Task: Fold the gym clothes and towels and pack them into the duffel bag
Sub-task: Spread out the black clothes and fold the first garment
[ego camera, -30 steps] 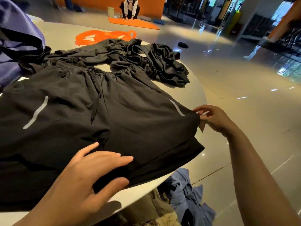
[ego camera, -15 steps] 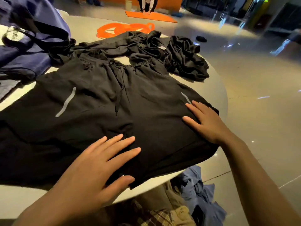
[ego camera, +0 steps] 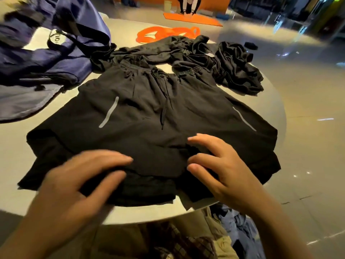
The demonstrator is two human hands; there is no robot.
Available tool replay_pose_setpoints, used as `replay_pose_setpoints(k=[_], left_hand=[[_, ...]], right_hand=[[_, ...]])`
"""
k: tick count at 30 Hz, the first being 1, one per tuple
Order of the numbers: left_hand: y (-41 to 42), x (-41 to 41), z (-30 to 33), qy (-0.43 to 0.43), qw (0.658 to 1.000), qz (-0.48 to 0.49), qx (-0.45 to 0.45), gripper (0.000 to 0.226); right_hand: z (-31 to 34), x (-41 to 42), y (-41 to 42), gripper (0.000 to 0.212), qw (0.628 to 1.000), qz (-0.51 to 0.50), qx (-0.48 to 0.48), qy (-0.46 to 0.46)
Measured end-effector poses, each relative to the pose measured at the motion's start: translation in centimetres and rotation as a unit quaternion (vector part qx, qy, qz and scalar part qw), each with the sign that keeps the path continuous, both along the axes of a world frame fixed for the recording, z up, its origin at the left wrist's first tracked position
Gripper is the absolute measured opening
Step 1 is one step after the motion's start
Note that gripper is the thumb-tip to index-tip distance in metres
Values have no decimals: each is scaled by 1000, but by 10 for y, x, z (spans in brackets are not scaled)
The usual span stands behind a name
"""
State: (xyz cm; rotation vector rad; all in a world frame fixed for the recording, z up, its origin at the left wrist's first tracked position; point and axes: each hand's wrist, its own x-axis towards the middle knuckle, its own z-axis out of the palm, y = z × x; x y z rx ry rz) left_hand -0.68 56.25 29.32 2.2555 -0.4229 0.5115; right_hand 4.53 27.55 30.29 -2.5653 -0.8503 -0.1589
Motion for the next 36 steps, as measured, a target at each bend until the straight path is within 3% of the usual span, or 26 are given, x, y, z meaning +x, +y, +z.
replay_pose_setpoints(k=[2,5,8,11,13,16,21,24,28,32,36], left_hand=[[21,12,-12,11,992,112,62,42],[59,27,-27,124,957,230,128,64],[67,30,-28,168,954,236,70,61],[66,33,-24,167,945,276,49,72],[69,40,-21,164,933,315,61,73],[77,51,-16,171,907,360,140,77],[72,54,-16,195,883,384,185,83],[66,50,-12,185,890,386,157,73],[56,41,-4,155,903,374,142,38],[53,35,-6,154,919,335,142,23],[54,30,1,222,913,329,97,24]], right_hand=[[-6,0,-7,54,999,-37,-17,-20],[-5,-2,-9,51,997,-61,-22,-34],[12,-2,3,26,997,-59,21,-54],[26,3,28,33,998,-24,61,-20],[22,8,42,51,998,14,-41,37],[4,11,44,61,960,17,-244,139],[17,9,36,62,933,36,-291,207],[44,21,42,67,938,32,-258,230],[77,63,81,56,980,-3,-189,63],[81,156,153,35,997,-4,-81,-16],[56,245,227,46,978,23,-198,53]])
